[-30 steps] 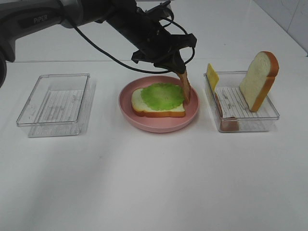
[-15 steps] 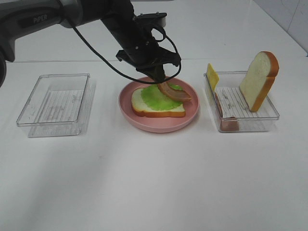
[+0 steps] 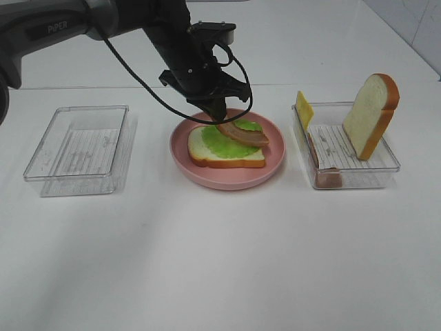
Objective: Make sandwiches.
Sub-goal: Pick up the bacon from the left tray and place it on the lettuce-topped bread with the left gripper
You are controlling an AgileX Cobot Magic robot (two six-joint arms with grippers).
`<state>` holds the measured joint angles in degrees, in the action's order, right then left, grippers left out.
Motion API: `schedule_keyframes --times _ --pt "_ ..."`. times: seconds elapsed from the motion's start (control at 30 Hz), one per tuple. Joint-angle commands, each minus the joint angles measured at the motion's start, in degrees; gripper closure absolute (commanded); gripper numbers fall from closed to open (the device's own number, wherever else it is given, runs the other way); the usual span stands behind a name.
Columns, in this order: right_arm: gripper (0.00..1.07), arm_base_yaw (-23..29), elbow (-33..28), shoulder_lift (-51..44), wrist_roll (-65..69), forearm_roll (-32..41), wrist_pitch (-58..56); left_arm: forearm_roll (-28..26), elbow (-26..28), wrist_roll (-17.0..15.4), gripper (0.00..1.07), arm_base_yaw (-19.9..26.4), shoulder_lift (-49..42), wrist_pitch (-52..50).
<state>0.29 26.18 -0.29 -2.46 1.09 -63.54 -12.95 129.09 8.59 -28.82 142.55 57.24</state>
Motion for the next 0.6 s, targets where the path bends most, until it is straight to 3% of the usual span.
schedule_keyframes --times 0.03,0.43,0.5,0.57,0.6 --pt "0.15 -0.23 -0.23 -1.15 -0.11 -0.11 0.29 0.57 0.52 0.17 1.07 -0.29 0.11 0.63" --pt "0.15 -0.23 -0.23 -1.15 -0.11 -0.11 0.29 0.63 0.52 -0.23 1.06 -0.29 0.11 0.80" --pt "0.15 -0.23 -0.23 -1.15 -0.11 -0.11 0.29 0.63 0.52 -0.23 1.03 -0.29 0.11 0.80" --pt "0.15 -0.23 -0.23 -1.15 -0.11 -0.11 0.29 0.63 0.52 -0.23 0.89 -0.29 0.11 0.80" --pt "0.15 -0.23 -0.23 -1.15 -0.11 -0.11 0.29 0.63 0.52 -0.23 0.89 -0.29 0.11 0.80"
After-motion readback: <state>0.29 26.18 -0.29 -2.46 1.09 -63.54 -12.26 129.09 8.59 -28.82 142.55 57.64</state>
